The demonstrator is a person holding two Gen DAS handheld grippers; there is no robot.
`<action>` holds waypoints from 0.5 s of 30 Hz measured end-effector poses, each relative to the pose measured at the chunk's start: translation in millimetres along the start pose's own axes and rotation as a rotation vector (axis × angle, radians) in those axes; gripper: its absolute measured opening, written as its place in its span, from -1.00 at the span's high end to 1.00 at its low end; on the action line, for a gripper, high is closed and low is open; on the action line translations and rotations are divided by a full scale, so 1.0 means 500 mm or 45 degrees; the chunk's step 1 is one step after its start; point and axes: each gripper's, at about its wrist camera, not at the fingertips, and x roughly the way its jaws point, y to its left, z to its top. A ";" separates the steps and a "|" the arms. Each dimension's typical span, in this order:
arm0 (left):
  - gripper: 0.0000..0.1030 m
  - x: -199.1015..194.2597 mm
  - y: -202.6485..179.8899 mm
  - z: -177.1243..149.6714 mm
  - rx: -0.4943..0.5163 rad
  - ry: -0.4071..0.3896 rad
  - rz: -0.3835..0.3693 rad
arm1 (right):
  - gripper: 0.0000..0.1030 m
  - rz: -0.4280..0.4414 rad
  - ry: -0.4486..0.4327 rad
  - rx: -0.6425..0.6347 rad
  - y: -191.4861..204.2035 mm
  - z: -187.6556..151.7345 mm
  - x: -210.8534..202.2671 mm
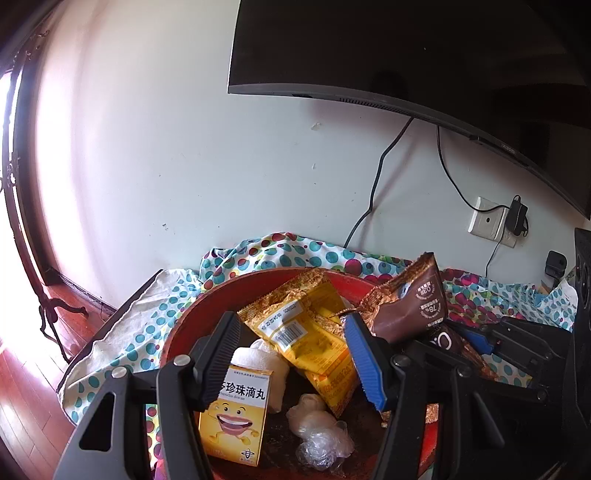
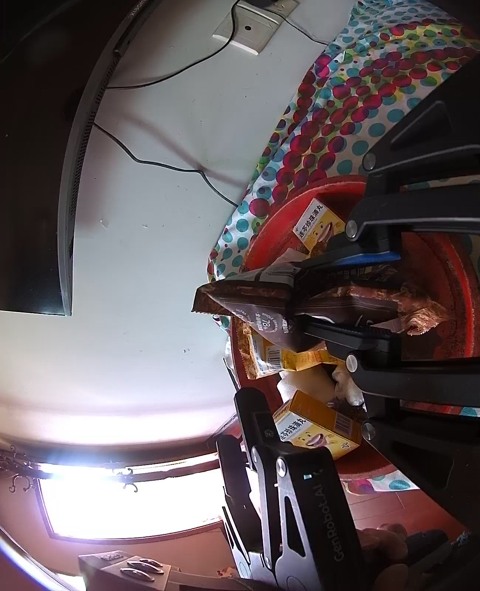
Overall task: Organize objects
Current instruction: 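Carry the brown snack bag over the red tray with the right gripper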
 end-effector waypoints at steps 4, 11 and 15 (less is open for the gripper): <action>-0.19 0.001 0.011 -0.001 -0.023 -0.001 0.010 | 0.54 -0.016 0.005 -0.010 0.003 0.011 0.025; -0.19 0.007 0.015 -0.001 -0.036 0.012 0.017 | 0.54 -0.038 0.003 -0.018 0.002 0.027 0.054; -0.19 0.012 0.014 -0.003 -0.031 0.020 0.029 | 0.54 -0.029 0.013 0.027 -0.012 0.038 0.073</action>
